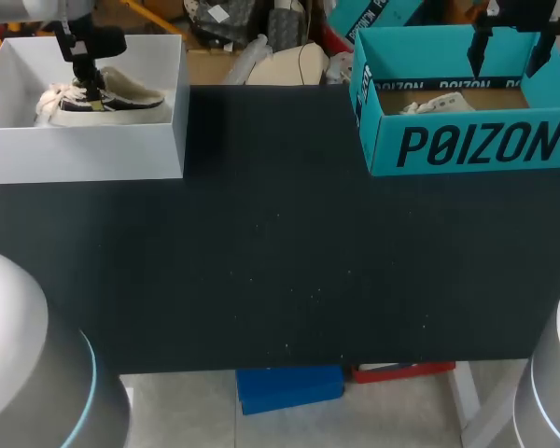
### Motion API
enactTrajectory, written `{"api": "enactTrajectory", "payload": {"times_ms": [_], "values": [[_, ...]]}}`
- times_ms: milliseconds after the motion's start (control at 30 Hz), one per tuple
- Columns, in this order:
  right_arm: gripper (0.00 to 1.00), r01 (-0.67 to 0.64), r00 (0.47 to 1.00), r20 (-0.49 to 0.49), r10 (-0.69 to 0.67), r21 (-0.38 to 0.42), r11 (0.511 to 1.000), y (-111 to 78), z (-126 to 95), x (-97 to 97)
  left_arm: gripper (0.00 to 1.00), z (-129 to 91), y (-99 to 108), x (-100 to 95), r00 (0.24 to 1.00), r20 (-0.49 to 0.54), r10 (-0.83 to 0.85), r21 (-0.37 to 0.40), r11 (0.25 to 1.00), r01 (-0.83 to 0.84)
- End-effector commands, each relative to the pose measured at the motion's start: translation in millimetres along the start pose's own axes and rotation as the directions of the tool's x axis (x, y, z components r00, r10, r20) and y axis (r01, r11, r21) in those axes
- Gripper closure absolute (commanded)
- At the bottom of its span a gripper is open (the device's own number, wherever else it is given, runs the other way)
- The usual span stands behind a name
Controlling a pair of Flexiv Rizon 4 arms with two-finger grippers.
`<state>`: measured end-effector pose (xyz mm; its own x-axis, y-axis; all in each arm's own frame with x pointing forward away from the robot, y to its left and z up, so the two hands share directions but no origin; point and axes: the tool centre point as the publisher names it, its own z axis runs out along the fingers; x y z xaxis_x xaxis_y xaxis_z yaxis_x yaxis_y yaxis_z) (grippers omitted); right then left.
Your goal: Take the shoe out of the shoebox, open the shoe tongue, remove and reinsert the insole, then place the shoe into the shoebox
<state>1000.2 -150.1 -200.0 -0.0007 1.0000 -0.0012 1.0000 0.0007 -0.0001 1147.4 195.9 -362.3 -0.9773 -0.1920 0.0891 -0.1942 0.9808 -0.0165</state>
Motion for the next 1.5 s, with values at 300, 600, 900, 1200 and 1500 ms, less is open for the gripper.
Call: {"api": "enactTrajectory", "payload": {"times_ms": [300,600,900,1200,1500], "values": [[0.0,0.0,1.0,-0.001,0.0,0.0,1.0,0.0,0.1,0.0,0.51,20.8,-1.2,-14.2,0.999,-0.045,0.004,0.002,1.0,-0.004],[0.0,0.0,1.0,-0.001,0.0,0.0,1.0,0.0,0.1,0.0,0.54,32.4,-2.4,-13.7,0.999,-0.047,0.014,-0.001,1.0,-0.014],[0.0,0.0,1.0,-0.001,0.0,0.0,1.0,0.0,0.1,0.0,0.88,40.3,-1.2,-14.7,0.999,-0.029,0.017,-0.027,0.999,-0.018],[0.0,0.0,1.0,-0.001,0.0,0.0,1.0,0.0,0.1,0.0,1.0,21.8,-1.3,-11.0,1.0,0.002,0.023,0.008,1.0,-0.023],[0.0,0.0,1.0,-0.001,0.0,0.0,1.0,0.0,0.1,0.0,1.0,-35.8,-2.1,-5.2,0.993,0.107,0.042,0.007,0.999,-0.043]]}}
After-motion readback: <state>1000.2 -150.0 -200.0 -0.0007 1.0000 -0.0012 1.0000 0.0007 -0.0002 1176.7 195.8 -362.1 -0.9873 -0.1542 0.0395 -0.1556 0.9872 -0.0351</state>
